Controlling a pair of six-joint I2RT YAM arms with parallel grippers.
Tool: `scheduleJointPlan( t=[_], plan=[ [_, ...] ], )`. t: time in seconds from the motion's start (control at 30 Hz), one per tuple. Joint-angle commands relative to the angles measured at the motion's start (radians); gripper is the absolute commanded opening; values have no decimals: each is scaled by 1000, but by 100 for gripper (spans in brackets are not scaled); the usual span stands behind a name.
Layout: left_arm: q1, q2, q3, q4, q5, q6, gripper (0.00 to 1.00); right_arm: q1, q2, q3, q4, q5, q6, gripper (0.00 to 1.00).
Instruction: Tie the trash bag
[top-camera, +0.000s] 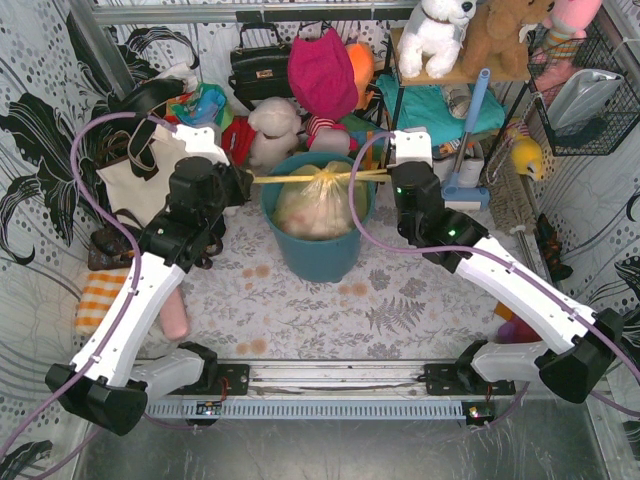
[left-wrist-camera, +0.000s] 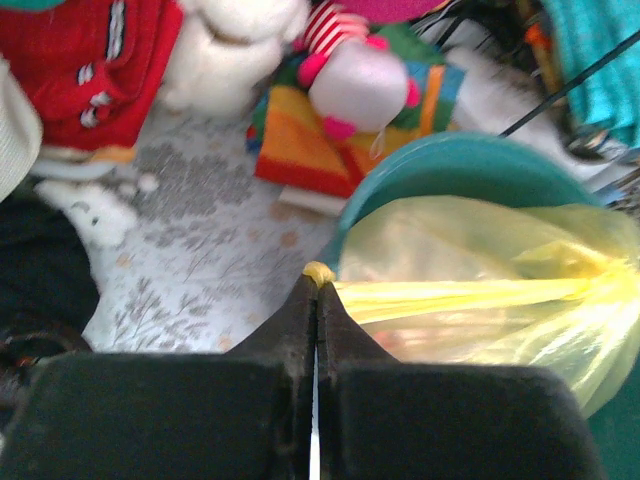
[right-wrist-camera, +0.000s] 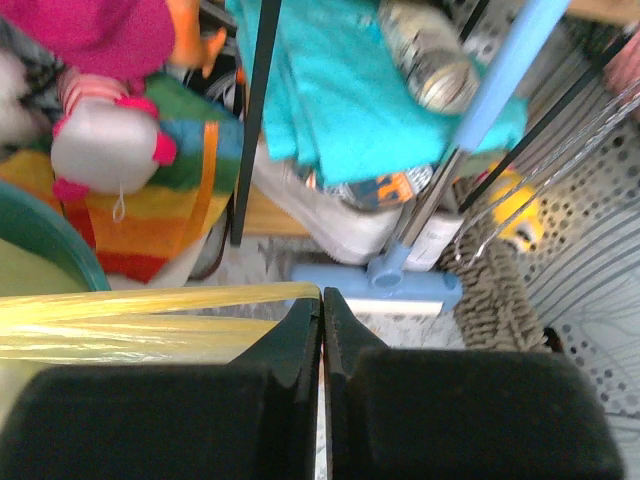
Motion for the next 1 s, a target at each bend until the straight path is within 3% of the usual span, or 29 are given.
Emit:
scheduleJointPlan(
  t=[0.0, 0.27, 0.33, 0.4, 0.43, 0.53, 0.6, 0.7, 0.8, 0.97],
  plan=[
    [106, -42, -15, -80, -193, 63, 0, -98, -26, -3, -79, 157, 35, 0],
    [118, -15, 165, -103, -156, 105, 0, -101, -12, 145, 24, 118, -113, 0],
    [119, -14, 165, -101, -94, 78, 0, -101, -14, 149, -14, 58, -56, 0],
    [118, -4, 165, -103, 63, 37, 1, -101, -12, 146, -55, -11, 4, 0],
    [117, 2, 165, -102, 138, 8, 6, -101, -9, 147, -77, -47, 33, 0],
    [118, 17, 147, -70, 384, -57, 33, -99, -3, 143, -111, -132, 98, 0],
    [117, 44, 143, -61, 528, -79, 44, -100, 2, 146, -119, -158, 117, 0],
    [118, 74, 135, -70, 611, -104, 49, -100, 10, 154, -121, -174, 129, 0],
    [117, 76, 110, -73, 620, -106, 55, -100, 12, 156, -111, -183, 139, 0],
    [115, 106, 118, -143, 562, -39, 56, -100, 30, 166, -108, -200, 142, 0]
  ],
)
